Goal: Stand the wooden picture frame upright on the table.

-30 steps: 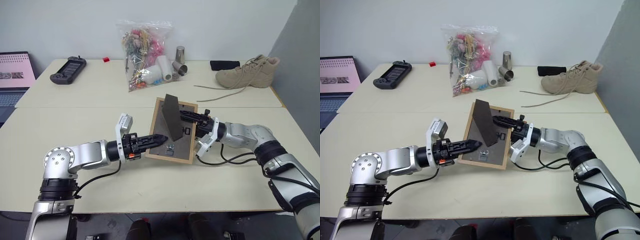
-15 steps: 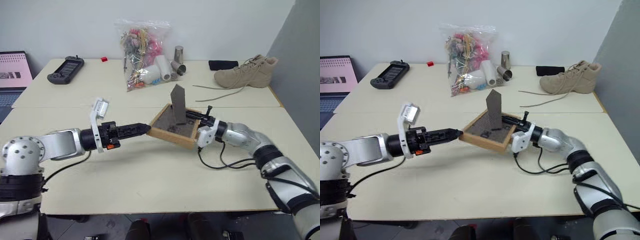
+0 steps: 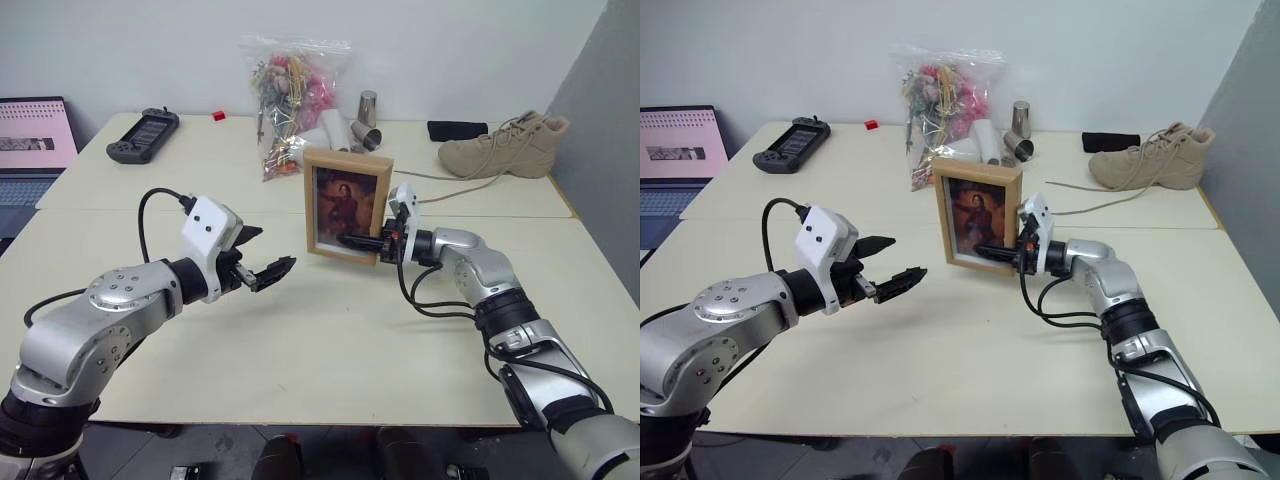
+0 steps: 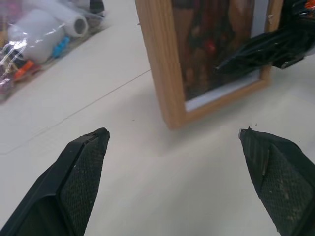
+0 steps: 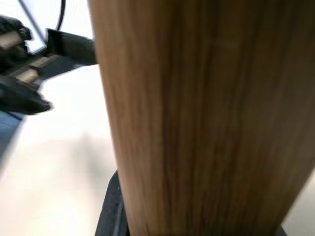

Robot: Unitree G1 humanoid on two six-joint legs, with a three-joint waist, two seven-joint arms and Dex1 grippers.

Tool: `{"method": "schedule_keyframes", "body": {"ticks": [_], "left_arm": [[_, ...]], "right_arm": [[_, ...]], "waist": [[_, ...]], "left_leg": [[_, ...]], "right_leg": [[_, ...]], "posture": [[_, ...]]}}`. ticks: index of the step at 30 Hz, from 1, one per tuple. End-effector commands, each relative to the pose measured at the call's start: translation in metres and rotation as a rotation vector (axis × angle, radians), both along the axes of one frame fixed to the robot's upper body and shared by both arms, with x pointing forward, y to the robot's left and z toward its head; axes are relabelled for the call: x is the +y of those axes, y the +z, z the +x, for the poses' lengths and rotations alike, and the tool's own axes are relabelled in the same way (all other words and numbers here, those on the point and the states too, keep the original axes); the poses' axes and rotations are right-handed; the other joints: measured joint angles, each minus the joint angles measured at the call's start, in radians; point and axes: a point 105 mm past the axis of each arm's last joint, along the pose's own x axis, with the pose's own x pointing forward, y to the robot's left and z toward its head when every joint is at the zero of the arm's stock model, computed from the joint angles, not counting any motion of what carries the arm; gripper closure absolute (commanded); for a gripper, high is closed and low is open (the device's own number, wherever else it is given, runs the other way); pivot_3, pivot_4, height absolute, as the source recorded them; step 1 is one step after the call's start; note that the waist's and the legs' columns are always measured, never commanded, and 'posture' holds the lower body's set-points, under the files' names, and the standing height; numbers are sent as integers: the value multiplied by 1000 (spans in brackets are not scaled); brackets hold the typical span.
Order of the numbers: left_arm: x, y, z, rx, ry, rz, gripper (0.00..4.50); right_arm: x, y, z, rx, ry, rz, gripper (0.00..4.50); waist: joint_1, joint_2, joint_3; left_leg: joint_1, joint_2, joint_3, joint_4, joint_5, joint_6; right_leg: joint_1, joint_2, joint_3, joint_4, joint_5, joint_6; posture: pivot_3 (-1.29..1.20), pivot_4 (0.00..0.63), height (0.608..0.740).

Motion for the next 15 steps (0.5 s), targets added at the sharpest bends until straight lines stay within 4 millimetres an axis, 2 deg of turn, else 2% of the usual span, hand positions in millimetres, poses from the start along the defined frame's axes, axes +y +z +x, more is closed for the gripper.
{"method": "schedule_keyframes", "body": {"ticks": [1, 8, 15], "left_arm": [[-4, 9, -7, -62, -21, -4, 0], [-2, 4, -8, -50, -11, -20, 0], [-3, -1, -6, -35, -16, -24, 0]], "right_arm": [[4, 8, 4, 38, 17, 68, 3645], [1, -16, 14, 5, -75, 78, 3645], [4, -32, 8, -19, -86, 70, 3645]], "waist": [[0, 0, 0], [1, 0, 0], [0, 0, 0]], "left_leg": [[0, 0, 0, 0, 0, 0], [-1, 0, 0, 0, 0, 0], [-1, 0, 0, 0, 0, 0]], "right_leg": [[0, 0, 0, 0, 0, 0], [0, 0, 0, -1, 0, 0], [0, 0, -1, -1, 0, 0]], "posture": [[0, 150, 740], [0, 150, 740], [0, 150, 740]]}}
